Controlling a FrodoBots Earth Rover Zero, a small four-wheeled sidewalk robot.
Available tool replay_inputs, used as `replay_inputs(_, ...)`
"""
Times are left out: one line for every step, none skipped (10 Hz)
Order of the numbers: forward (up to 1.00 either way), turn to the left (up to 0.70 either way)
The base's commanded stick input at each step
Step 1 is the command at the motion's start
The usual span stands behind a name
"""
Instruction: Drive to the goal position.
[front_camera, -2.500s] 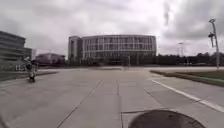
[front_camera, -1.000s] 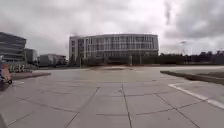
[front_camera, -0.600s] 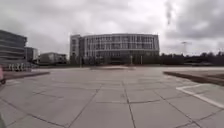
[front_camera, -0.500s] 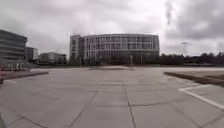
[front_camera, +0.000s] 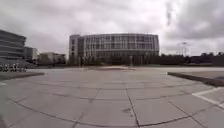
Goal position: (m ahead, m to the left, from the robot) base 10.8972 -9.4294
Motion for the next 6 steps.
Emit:
replay_inputs(1.00, 0.00)
replay_inputs(1.00, 0.00)
replay_inputs(1.00, 0.00)
replay_inputs(1.00, 0.00)
replay_inputs(1.00, 0.00)
replay_inputs(1.00, 0.00)
